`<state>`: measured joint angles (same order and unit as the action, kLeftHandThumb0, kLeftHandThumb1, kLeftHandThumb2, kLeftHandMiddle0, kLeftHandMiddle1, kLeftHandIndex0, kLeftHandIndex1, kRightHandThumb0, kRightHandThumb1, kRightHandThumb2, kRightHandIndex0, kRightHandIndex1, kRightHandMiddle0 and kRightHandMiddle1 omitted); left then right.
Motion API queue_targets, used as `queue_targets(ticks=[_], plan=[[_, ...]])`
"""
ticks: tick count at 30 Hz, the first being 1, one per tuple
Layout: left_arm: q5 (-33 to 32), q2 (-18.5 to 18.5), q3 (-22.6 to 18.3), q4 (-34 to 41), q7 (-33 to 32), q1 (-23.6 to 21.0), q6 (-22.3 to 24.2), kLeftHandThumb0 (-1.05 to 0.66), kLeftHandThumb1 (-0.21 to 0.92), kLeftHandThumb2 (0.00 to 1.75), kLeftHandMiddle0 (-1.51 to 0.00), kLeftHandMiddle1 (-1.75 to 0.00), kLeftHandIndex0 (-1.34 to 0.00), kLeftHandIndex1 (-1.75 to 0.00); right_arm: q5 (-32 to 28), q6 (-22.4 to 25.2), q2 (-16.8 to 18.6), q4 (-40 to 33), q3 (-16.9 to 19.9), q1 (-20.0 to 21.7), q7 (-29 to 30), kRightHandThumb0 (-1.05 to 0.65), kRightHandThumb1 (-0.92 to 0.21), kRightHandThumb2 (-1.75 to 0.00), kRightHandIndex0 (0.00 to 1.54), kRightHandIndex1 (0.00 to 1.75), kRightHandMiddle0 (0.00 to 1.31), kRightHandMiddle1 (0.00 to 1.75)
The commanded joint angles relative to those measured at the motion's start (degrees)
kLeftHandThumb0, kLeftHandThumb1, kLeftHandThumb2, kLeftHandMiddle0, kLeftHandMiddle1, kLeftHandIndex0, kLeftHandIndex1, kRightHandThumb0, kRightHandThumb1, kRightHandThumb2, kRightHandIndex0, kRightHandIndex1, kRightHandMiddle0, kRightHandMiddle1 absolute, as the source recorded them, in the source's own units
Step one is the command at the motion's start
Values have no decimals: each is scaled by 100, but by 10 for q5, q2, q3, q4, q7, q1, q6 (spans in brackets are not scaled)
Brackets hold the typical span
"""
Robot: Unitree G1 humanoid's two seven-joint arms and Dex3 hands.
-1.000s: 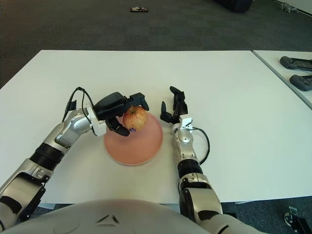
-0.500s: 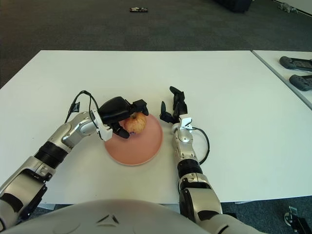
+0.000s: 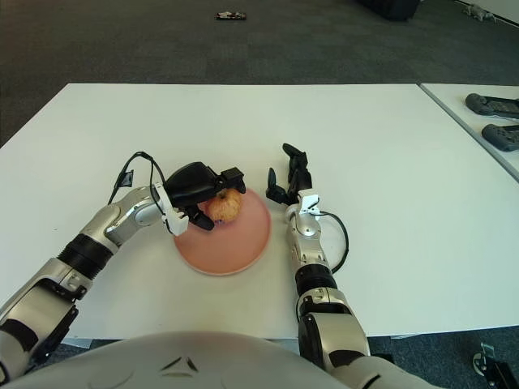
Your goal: Put the apple into the plate.
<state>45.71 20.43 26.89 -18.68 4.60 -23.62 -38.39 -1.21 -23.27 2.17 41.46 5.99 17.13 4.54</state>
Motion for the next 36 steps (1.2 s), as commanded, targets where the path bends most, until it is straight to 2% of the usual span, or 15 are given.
queue_targets(ticks=[1, 17, 20, 21, 22, 23, 25, 27, 28, 30, 31, 33, 34, 35, 36], plan=[[-7, 3, 9, -20, -6, -19, -15, -49, 25, 139, -112, -175, -66, -175, -3, 30, 2, 17, 1, -19, 1, -15, -45, -119, 35, 0, 0, 74], [14, 8, 31, -49, -23, -33, -27, -50, 23, 141, -113, -175, -67, -175, -1, 34, 4, 13, -1, -19, 4, -16, -44, -118, 35, 0, 0, 73], [39, 13, 33, -44, -61, -32, -30, -50, 23, 141, -113, -175, -67, -175, 0, 35, 3, 13, -2, -19, 5, -17, -44, -117, 35, 0, 0, 74], [52, 14, 34, -41, -79, -32, -30, -47, 36, 125, -104, -175, -57, -175, 1, 35, 3, 13, -2, -19, 5, -17, -44, -117, 35, 0, 0, 74], [66, 16, 35, -39, -99, -32, -29, -45, 42, 118, -100, -175, -53, -175, 2, 34, 3, 13, -2, -18, 6, -17, -44, -117, 36, 0, 0, 74], [76, 17, 37, -37, -113, -31, -29, -43, 54, 102, -87, -175, -45, -175, 2, 34, 2, 13, -3, -19, 7, -18, -44, -117, 36, 1, 0, 74], [86, 18, 39, -37, -126, -32, -26, -40, 65, 88, -74, -175, -37, -175, 2, 33, 2, 14, -3, -19, 7, -18, -44, -117, 37, 1, 0, 74], [92, 19, 42, -38, -133, -32, -24, -64, 81, 67, -53, -175, -22, -169, 3, 31, 2, 14, -3, -19, 8, -17, -44, -117, 37, 1, 0, 73], [94, 21, 43, -38, -136, -31, -22, -69, 83, 65, -42, -173, -18, -166, 4, 30, 2, 15, -3, -19, 9, -17, -45, -117, 37, 1, 0, 73], [97, 23, 44, -38, -139, -31, -20, -87, 88, 62, -17, -145, -7, -153, 5, 30, 2, 15, -4, -19, 9, -17, -45, -117, 37, 1, 0, 72], [102, 26, 45, -38, -140, -33, -20, -90, 89, 62, -14, -140, -6, -151, 7, 28, 1, 16, -5, -19, 11, -17, -45, -117, 37, 1, 0, 72], [112, 34, 50, -39, -141, -38, -21, -99, 91, 71, -6, -68, -2, -109, 13, 23, -1, 19, -7, -19, 17, -19, -50, -113, 39, 2, 0, 71], [114, 36, 51, -39, -142, -39, -21, -101, 91, 75, -4, -44, -2, -94, 15, 22, -1, 20, -8, -19, 19, -21, -52, -111, 40, 2, 0, 71], [116, 38, 53, -39, -143, -40, -21, -102, 91, 76, -3, -36, -1, -88, 18, 19, -2, 22, -9, -19, 22, -21, -53, -110, 40, 2, 0, 71], [117, 39, 54, -39, -144, -41, -21, -103, 92, 79, -2, -23, -1, -73, 20, 16, -2, 24, -10, -19, 24, -23, -56, -107, 41, 3, 0, 69]])
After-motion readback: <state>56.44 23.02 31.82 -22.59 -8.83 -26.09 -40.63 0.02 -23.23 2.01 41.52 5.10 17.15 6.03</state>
